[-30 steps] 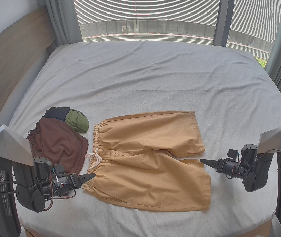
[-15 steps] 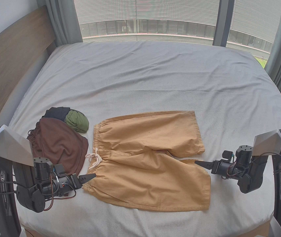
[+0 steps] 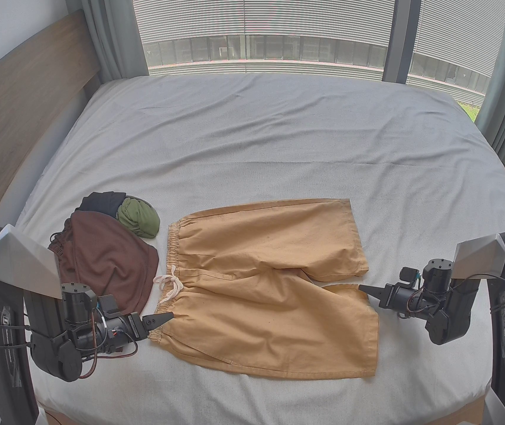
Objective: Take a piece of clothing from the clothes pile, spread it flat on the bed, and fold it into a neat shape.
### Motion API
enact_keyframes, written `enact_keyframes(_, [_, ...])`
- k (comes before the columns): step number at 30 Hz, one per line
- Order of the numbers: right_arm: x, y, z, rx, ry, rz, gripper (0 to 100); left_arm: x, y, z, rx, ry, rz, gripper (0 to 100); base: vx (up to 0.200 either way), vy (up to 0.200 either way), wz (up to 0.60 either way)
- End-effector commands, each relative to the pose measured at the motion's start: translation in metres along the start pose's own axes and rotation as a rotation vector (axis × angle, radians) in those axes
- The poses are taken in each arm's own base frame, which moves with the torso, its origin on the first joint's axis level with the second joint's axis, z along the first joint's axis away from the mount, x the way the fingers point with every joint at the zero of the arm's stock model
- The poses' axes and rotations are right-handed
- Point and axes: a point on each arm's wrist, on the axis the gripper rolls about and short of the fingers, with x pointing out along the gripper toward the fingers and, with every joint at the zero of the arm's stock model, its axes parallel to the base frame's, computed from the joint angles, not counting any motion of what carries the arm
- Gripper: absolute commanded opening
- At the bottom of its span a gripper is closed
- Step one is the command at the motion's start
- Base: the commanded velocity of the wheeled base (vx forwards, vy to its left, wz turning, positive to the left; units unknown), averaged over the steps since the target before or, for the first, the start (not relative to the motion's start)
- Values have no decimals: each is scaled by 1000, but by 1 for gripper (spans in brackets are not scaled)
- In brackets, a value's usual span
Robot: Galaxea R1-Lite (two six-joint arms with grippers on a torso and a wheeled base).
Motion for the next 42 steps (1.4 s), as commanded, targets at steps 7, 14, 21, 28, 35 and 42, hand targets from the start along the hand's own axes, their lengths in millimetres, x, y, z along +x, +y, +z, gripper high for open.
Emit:
enact_keyframes(7, [-3, 7, 16, -30, -43, 12, 0, 2, 1, -2, -2, 10, 1, 100, 0, 0, 0])
enact_keyframes(14, [1, 3, 26, -40, -95, -20, 0, 2, 2, -2, -2, 9, 2, 100, 0, 0, 0])
enact_keyframes(21, [4, 2, 31, -53, -116, -15, 0, 2, 2, -3, -2, 13, 5, 100, 0, 0, 0])
enact_keyframes(28, [3, 3, 30, -49, -111, -16, 0, 3, 3, -5, 0, 18, 9, 100, 0, 0, 0])
enact_keyframes(35, [-10, 15, 31, -46, -100, -23, 100, 1, 3, -7, -4, 27, 13, 100, 0, 0, 0])
enact_keyframes(42, [-27, 30, 37, -55, -104, -32, 100, 1, 4, -9, -10, 33, 21, 100, 0, 0, 0])
